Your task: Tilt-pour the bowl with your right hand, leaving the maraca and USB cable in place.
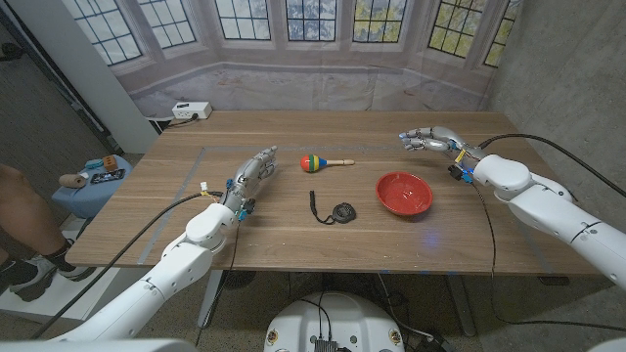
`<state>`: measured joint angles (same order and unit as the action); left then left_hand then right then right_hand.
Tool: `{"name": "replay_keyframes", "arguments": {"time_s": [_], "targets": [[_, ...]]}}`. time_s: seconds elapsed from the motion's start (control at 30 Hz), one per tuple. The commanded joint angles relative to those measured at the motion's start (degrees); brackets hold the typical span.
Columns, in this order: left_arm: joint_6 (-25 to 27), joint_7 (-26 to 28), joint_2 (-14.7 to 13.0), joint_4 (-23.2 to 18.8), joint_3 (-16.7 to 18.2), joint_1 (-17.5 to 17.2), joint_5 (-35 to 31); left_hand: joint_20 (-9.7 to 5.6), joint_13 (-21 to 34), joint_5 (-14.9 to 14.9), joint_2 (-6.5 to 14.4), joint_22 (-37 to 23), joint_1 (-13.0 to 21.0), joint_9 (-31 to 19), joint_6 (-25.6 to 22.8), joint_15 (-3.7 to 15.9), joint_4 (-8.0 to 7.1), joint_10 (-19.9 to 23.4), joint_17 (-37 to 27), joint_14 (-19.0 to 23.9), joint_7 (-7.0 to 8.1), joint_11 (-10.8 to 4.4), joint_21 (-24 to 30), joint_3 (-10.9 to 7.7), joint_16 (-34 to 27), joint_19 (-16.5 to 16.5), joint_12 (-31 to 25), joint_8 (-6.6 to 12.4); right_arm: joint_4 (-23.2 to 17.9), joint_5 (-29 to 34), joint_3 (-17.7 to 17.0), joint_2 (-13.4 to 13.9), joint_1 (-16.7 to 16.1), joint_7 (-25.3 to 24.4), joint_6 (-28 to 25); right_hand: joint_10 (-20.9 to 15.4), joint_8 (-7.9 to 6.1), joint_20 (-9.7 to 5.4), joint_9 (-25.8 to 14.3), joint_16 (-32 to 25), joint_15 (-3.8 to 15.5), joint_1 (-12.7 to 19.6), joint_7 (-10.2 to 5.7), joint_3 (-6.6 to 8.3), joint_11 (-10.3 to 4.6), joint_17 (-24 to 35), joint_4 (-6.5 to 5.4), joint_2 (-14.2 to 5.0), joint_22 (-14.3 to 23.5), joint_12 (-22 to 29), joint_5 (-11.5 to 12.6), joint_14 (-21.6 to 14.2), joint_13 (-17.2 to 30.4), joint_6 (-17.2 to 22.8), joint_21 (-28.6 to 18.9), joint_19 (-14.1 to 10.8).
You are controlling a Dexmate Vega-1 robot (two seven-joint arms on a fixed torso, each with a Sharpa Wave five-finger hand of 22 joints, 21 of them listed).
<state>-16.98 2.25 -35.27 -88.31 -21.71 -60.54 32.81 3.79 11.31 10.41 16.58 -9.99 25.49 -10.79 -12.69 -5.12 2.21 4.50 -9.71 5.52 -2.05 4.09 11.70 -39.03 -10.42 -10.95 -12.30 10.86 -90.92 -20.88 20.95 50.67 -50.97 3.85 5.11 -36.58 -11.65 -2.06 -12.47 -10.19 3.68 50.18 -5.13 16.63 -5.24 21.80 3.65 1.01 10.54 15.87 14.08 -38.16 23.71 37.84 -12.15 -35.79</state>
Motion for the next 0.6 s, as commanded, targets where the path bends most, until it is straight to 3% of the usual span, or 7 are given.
{"name": "replay_keyframes", "arguments": {"time_s": [0.03,0.2,0.6], "targets": [[-0.9,1.4,0.3,-1.3,0.8,-1.0,0.2,0.14,0.1,0.5,-6.2,-0.2,-5.9,-0.1,-0.4,-0.15,-0.35,0.3,-0.3,0.3,-0.28,0.03,-0.2,0.07,-0.1,-0.2,0.1,0.05,5.0,-3.7,-0.8,-5.2,-0.3,-1.1,8.6,0.4,0.24,-0.06,0.1,-0.4,3.69,-1.4,0.03,0.07,-0.08,-0.1,-0.97,-0.93,0.2,-0.4,-0.3,0.5,-0.1,-0.5,-0.3,-0.1],[-0.8,1.7,0.1,-1.8,1.1,-1.3,0.1,0.08,0.1,0.5,-6.2,-0.2,-5.9,-0.1,-0.4,-0.12,-0.40,0.3,-0.3,0.2,-0.30,-0.10,-0.2,0.05,0.0,-0.2,0.1,0.05,7.7,-5.3,-0.9,-7.9,-0.1,-1.2,11.7,0.7,0.67,0.03,0.3,-0.8,3.28,-3.2,0.52,0.15,-0.14,-0.4,-2.22,-3.25,0.2,-1.1,-0.8,1.3,-0.6,-2.0,-0.3,0.2],[-1.4,1.2,0.2,-1.5,1.5,-1.9,0.9,0.05,0.1,0.5,-6.2,-0.2,-5.9,-0.1,-0.5,-0.16,-0.47,0.3,-0.3,0.1,-0.30,-0.11,-0.1,0.00,0.0,-0.3,0.1,0.04,10.5,-6.7,-0.9,-12.0,0.4,-2.3,15.5,1.3,0.91,-0.44,0.6,-0.8,3.26,-4.1,1.08,0.23,-0.08,-1.1,-2.50,-4.04,0.2,-2.0,-1.3,1.5,-1.1,-3.0,-0.3,0.3]]}}
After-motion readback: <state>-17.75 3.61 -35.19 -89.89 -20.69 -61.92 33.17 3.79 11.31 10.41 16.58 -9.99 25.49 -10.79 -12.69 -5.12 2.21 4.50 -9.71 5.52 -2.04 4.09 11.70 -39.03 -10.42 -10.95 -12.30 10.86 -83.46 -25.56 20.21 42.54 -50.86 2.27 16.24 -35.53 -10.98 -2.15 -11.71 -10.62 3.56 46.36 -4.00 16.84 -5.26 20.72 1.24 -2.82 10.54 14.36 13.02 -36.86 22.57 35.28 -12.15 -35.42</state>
